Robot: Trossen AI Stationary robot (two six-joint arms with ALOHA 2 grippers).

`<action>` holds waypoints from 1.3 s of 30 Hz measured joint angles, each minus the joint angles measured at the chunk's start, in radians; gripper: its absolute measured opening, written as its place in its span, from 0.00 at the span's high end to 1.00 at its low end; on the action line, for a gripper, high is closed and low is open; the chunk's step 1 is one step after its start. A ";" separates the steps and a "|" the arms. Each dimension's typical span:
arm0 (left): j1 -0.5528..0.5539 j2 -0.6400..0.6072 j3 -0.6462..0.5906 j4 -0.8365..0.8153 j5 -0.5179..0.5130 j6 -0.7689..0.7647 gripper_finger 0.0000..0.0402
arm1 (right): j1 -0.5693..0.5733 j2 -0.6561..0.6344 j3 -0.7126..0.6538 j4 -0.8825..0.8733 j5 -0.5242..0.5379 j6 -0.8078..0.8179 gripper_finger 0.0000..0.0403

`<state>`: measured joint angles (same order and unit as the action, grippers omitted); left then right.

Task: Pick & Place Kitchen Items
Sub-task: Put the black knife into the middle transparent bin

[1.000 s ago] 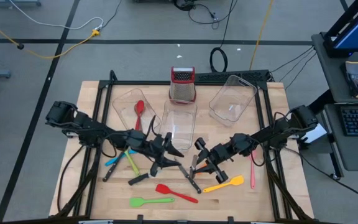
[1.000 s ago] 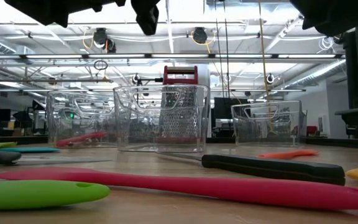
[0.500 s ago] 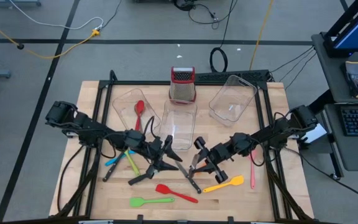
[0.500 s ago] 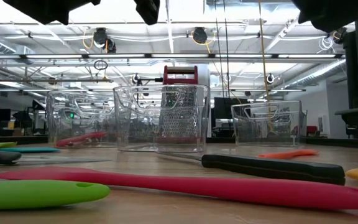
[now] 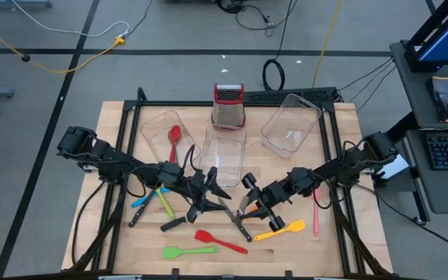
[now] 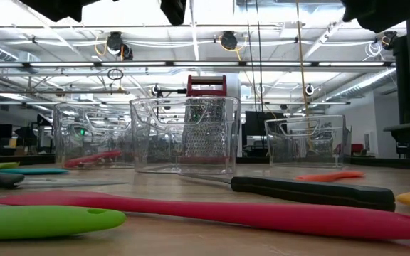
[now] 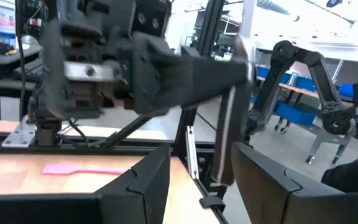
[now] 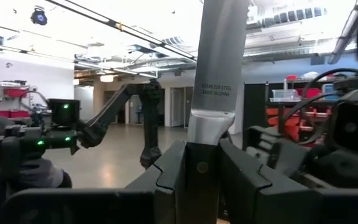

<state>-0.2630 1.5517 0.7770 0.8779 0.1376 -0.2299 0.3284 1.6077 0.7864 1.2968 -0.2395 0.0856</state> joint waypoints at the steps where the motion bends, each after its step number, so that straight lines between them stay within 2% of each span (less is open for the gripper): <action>1: 0.000 0.000 0.002 0.003 -0.001 0.000 0.57 | 0.002 0.000 0.000 0.000 0.000 0.000 0.84; 9: 0.000 0.032 0.004 0.051 -0.027 0.008 0.57 | 0.001 0.040 0.015 0.028 0.002 -0.001 0.84; 13: 0.009 0.072 0.010 0.076 -0.014 0.004 0.57 | 0.001 0.082 0.043 0.028 0.001 0.016 0.84; 21: 0.012 0.078 0.011 0.122 0.050 -0.007 0.57 | -0.001 0.081 0.053 0.010 0.002 -0.010 0.84; 34: 0.003 0.078 0.012 0.110 0.126 -0.008 0.57 | -0.022 0.080 0.058 -0.020 0.006 -0.018 0.84; 39: 0.003 0.078 0.012 0.056 0.128 -0.009 0.57 | -0.022 0.080 0.058 -0.022 0.004 -0.016 0.84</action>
<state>-0.2596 1.6299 0.7887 0.9341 0.2653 -0.2390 0.3061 1.6878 0.8444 1.2751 -0.2356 0.0700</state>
